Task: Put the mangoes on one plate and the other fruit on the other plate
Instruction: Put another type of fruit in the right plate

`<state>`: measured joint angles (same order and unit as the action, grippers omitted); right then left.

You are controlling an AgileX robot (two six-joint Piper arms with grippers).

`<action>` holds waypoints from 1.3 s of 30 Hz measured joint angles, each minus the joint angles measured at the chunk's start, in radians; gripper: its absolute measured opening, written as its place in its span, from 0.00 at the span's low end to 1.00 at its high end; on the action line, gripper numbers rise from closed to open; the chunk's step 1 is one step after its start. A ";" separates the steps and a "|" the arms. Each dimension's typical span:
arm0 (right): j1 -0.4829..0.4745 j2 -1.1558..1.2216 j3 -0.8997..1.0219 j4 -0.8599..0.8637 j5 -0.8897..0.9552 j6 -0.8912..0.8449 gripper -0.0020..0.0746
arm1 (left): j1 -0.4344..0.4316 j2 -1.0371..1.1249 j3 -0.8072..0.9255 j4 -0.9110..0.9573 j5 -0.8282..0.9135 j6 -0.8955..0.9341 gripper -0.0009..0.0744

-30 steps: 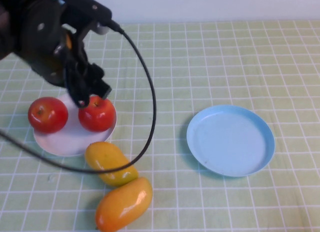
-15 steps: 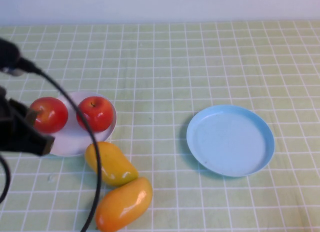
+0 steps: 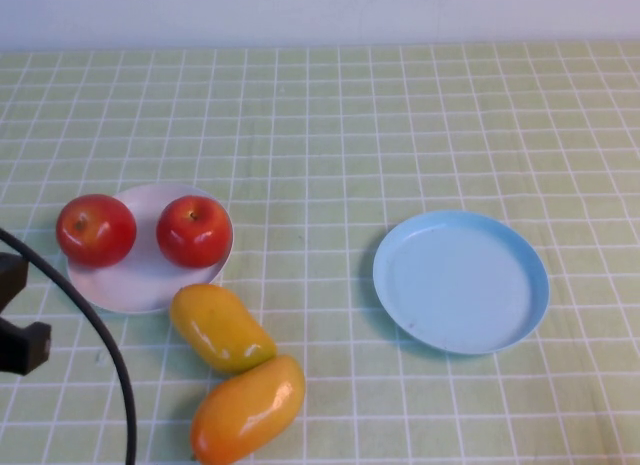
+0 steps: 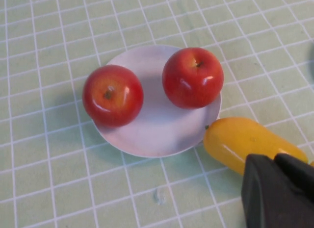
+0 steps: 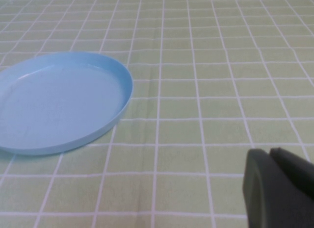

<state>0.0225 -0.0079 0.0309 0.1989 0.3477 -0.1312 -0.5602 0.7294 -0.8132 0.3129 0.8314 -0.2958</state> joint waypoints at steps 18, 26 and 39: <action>0.000 0.000 0.000 0.000 0.000 0.000 0.00 | 0.388 -0.478 0.522 -0.253 -0.746 0.308 0.01; 0.000 0.000 0.000 0.000 0.000 0.000 0.01 | 0.461 -0.688 0.735 -0.313 -0.779 0.316 0.01; 0.000 0.000 0.000 0.000 0.000 0.000 0.00 | 0.461 -0.739 0.838 -0.344 -0.563 0.323 0.01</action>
<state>0.0225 -0.0079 0.0309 0.1989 0.3477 -0.1312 -0.0989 -0.0092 0.0248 -0.0314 0.2687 0.0274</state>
